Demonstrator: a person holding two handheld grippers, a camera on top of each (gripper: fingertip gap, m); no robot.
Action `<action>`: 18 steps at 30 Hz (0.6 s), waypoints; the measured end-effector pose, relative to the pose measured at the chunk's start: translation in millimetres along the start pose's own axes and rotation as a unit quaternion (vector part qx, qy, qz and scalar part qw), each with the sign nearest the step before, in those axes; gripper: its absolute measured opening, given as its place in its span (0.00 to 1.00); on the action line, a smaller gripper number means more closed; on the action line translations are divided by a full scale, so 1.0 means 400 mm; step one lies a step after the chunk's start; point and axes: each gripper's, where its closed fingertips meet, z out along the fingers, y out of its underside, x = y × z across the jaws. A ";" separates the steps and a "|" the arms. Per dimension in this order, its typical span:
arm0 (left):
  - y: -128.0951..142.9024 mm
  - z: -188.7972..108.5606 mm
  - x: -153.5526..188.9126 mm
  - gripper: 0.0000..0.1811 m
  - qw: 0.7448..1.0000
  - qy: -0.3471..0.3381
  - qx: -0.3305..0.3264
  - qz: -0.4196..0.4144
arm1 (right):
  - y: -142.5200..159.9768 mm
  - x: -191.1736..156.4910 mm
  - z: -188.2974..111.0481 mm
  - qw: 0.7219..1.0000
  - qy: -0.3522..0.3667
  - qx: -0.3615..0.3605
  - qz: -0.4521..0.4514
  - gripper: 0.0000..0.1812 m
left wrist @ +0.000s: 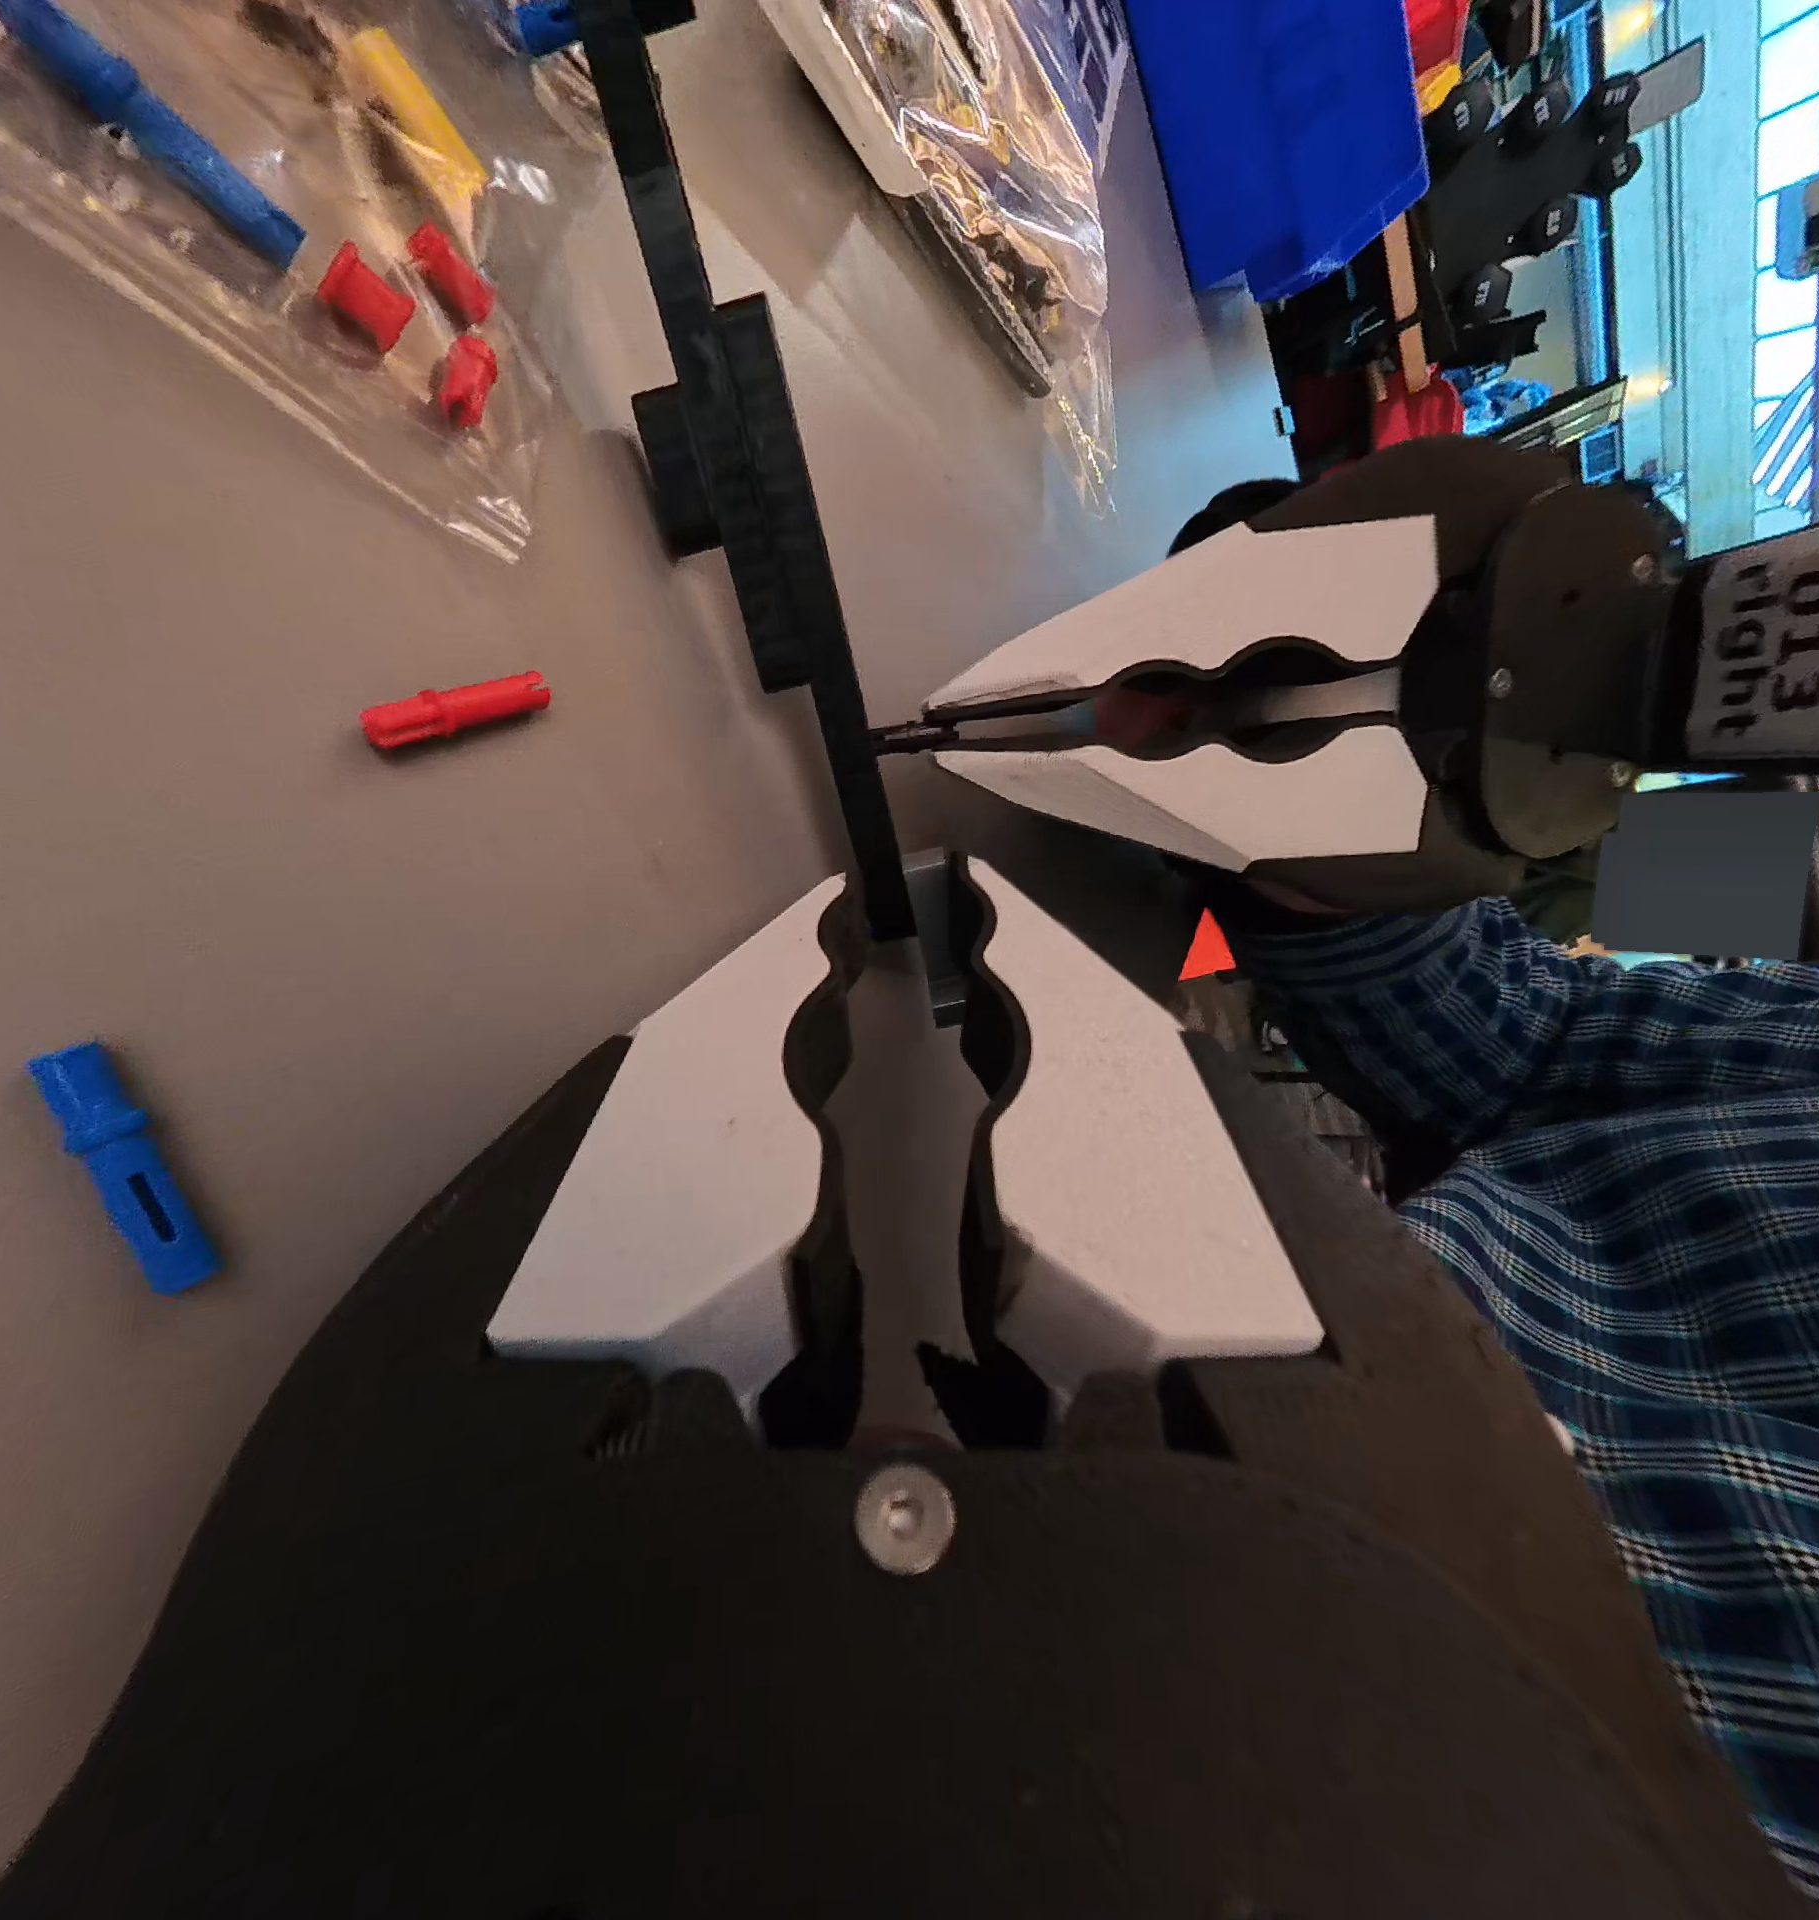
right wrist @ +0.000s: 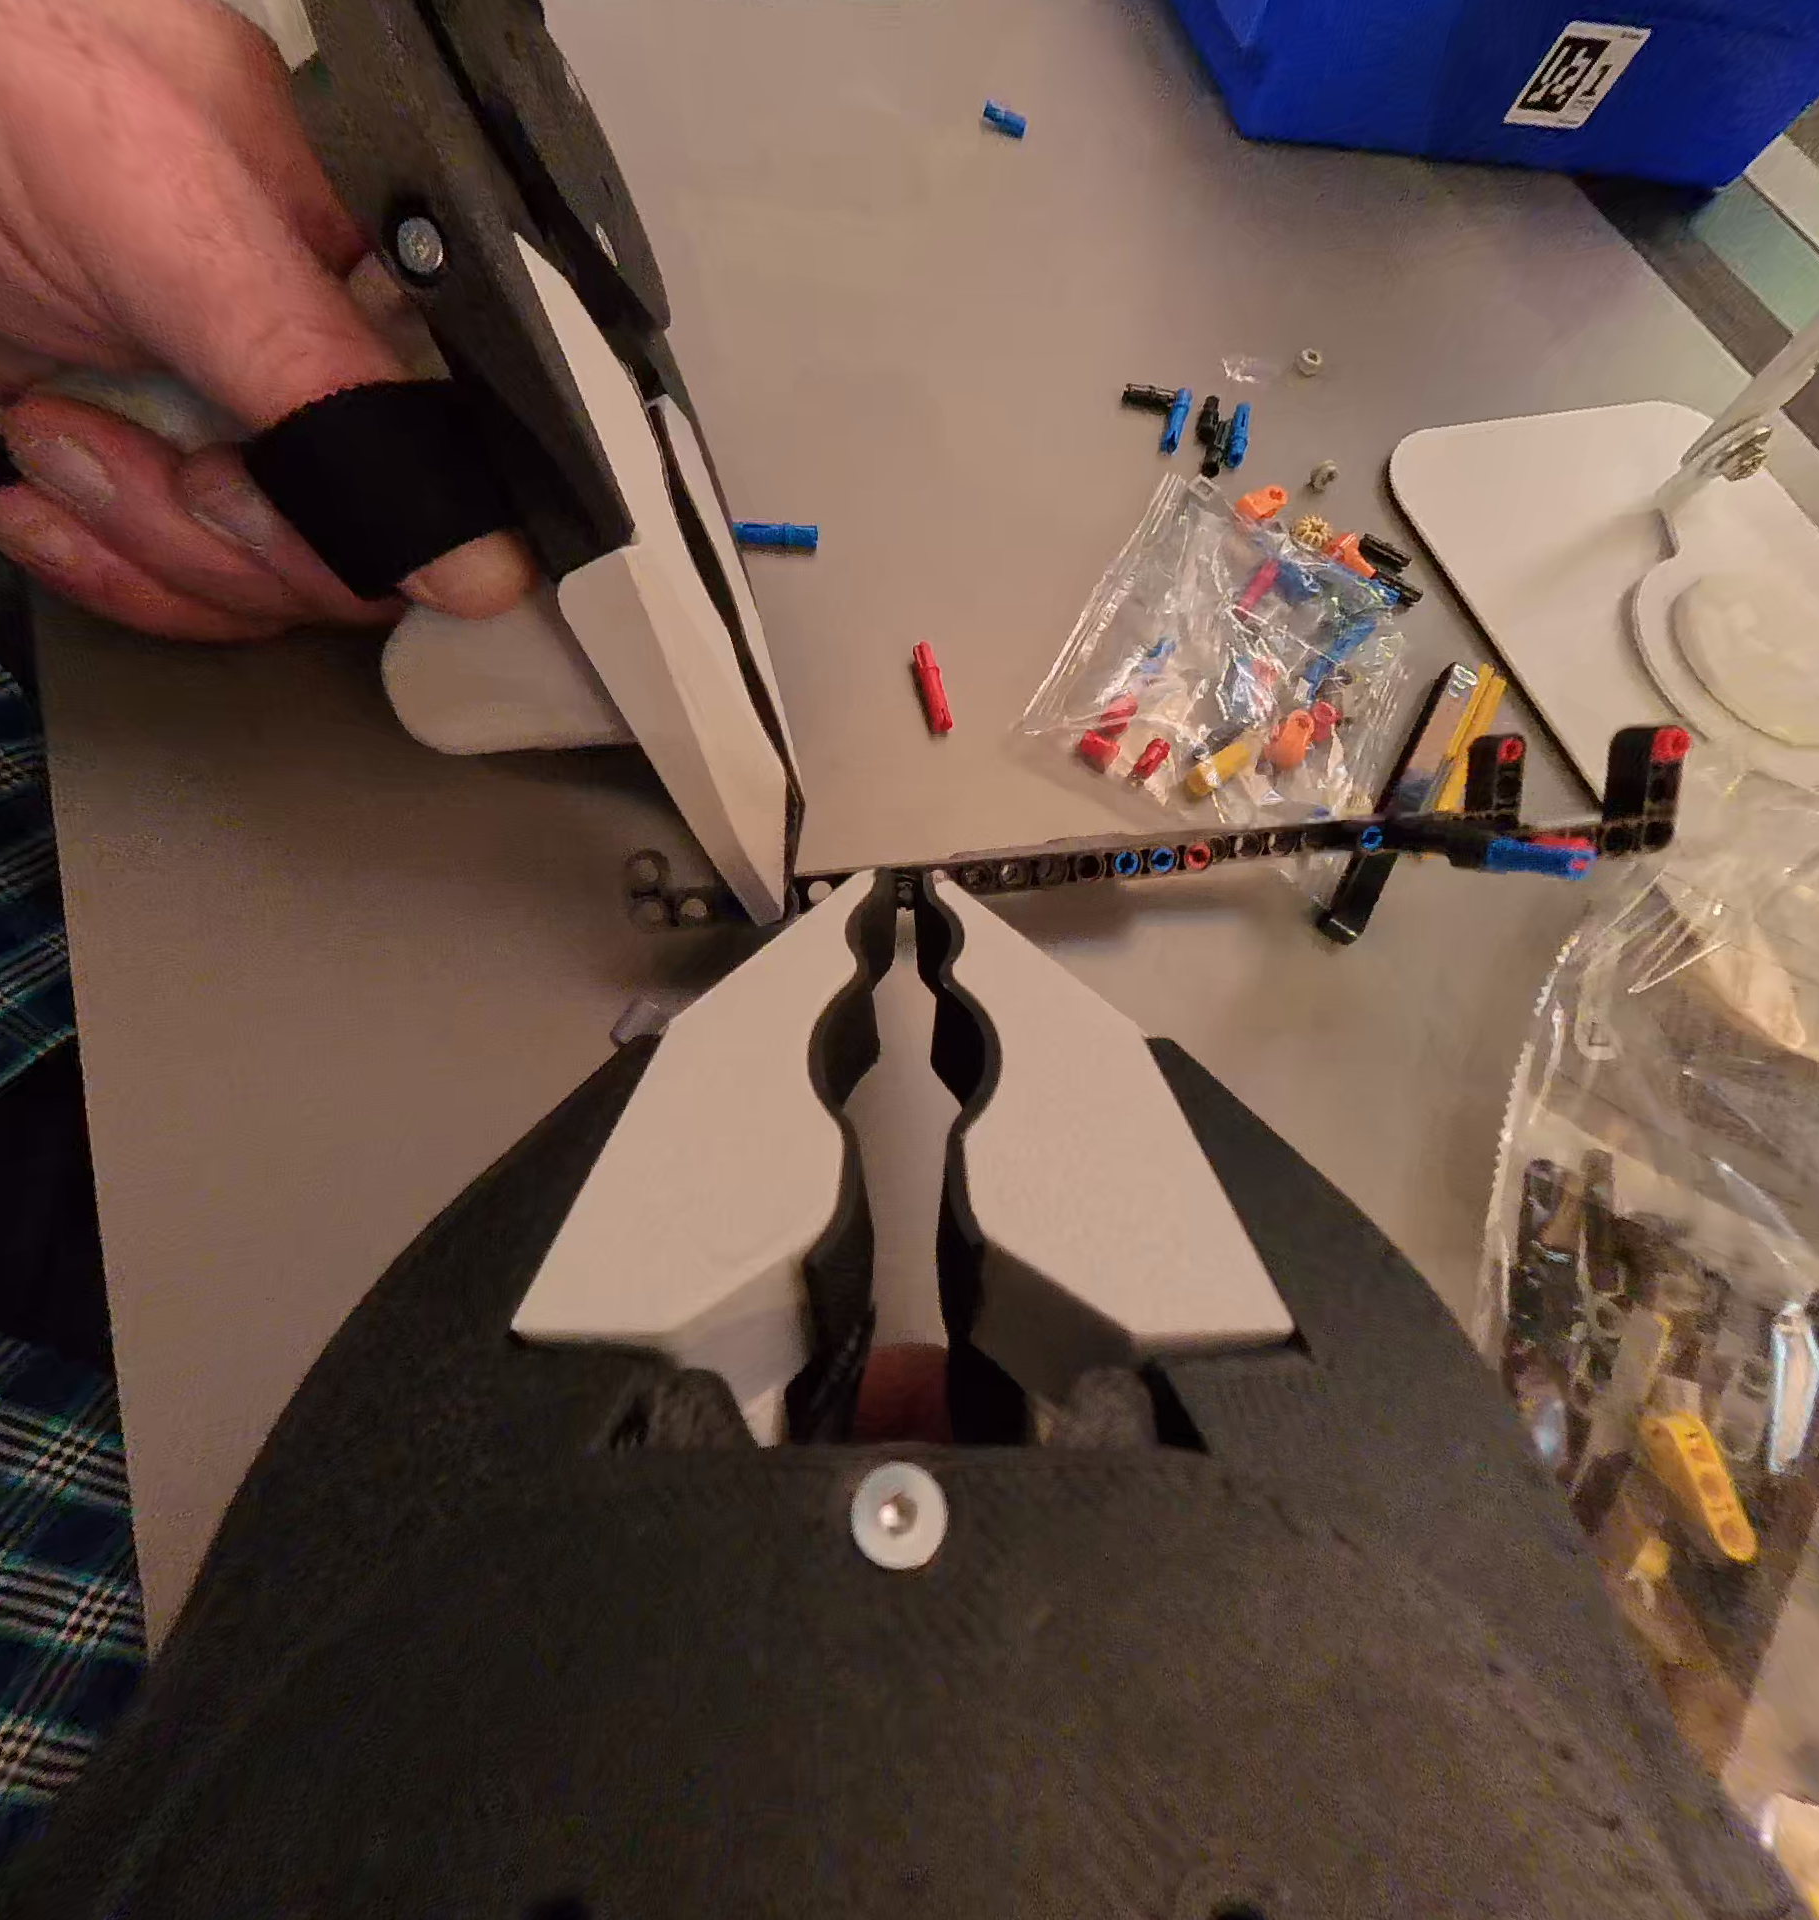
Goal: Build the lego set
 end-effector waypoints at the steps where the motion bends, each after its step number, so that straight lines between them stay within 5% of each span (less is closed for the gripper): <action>1: -0.001 0.001 0.000 0.07 1.000 -0.003 -0.001 0.005 | 0.000 0.002 0.000 1.000 0.000 -0.008 -0.002 0.01; 18: -0.009 0.008 -0.006 0.07 0.997 -0.040 -0.005 0.065 | 0.014 0.010 0.000 1.000 -0.003 -0.001 0.020 0.01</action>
